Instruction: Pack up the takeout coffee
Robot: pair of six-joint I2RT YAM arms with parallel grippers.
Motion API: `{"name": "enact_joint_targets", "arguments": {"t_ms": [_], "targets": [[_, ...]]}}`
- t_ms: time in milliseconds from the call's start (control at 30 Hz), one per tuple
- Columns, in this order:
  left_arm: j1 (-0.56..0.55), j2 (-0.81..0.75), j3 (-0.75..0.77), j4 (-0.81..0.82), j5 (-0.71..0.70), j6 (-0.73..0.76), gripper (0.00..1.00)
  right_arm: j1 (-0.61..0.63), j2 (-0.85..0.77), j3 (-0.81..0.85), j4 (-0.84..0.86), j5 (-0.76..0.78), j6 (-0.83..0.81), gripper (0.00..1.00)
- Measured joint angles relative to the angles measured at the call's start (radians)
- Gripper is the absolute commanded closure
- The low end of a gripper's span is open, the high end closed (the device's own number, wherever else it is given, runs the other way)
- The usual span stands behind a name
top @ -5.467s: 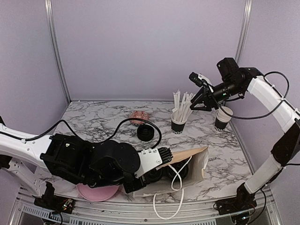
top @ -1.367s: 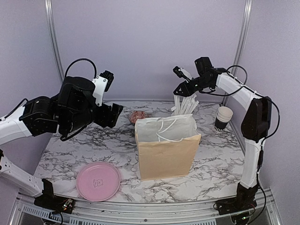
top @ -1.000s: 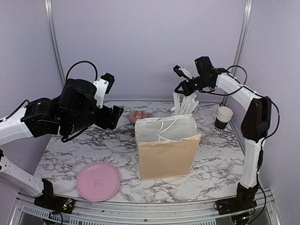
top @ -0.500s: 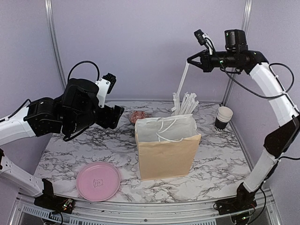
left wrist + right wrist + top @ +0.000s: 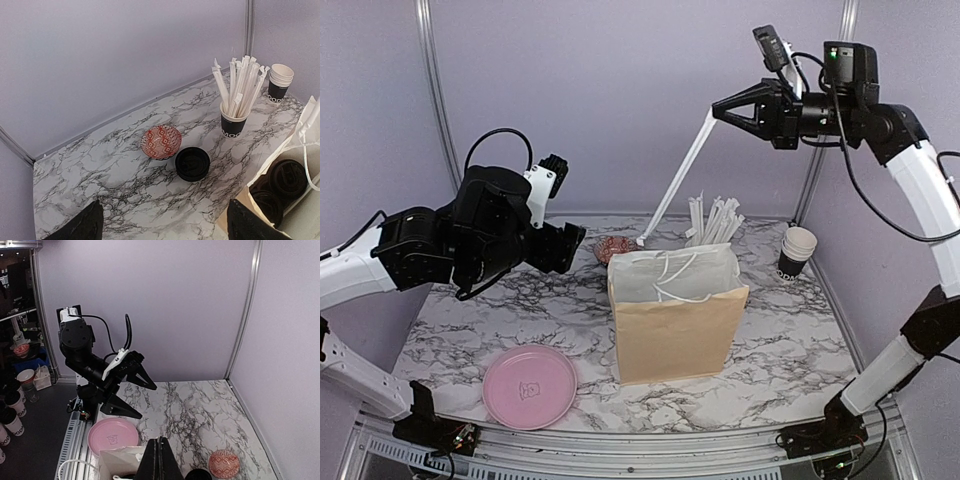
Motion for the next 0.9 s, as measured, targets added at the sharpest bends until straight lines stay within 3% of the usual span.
{"name": "enact_joint_targets", "arguments": {"t_ms": [300, 333, 467, 567, 667, 700, 733, 900], "targets": [[0.000, -0.037, -0.016, 0.000, -0.003, -0.018, 0.14, 0.158, 0.070, -0.039, -0.048, 0.063, -0.084, 1.00], [0.000, -0.047, -0.021, 0.000, -0.007, -0.021, 0.14, 0.161, 0.076, -0.050, -0.064, 0.072, -0.096, 0.94], [0.000, -0.066, -0.030, 0.000, -0.015, -0.021, 0.10, 0.162, 0.121, -0.059, -0.143, 0.090, -0.145, 0.51], [0.000, -0.066, -0.030, 0.000, -0.027, -0.014, 0.02, 0.161, 0.176, -0.053, -0.227, 0.097, -0.196, 0.38], [0.007, -0.063, -0.030, 0.001, -0.052, -0.005, 0.01, 0.137, 0.203, -0.063, -0.273, 0.119, -0.233, 0.26], [0.012, -0.062, -0.030, 0.001, -0.058, -0.003, 0.01, 0.111, 0.195, -0.076, -0.270, 0.122, -0.234, 0.18], [0.027, -0.058, -0.030, 0.001, -0.063, 0.001, 0.01, 0.079, 0.180, -0.091, -0.260, 0.124, -0.232, 0.03], [0.154, -0.041, -0.026, 0.000, -0.090, 0.006, 0.01, -0.211, -0.014, -0.331, -0.032, 0.227, -0.143, 0.01]]}}
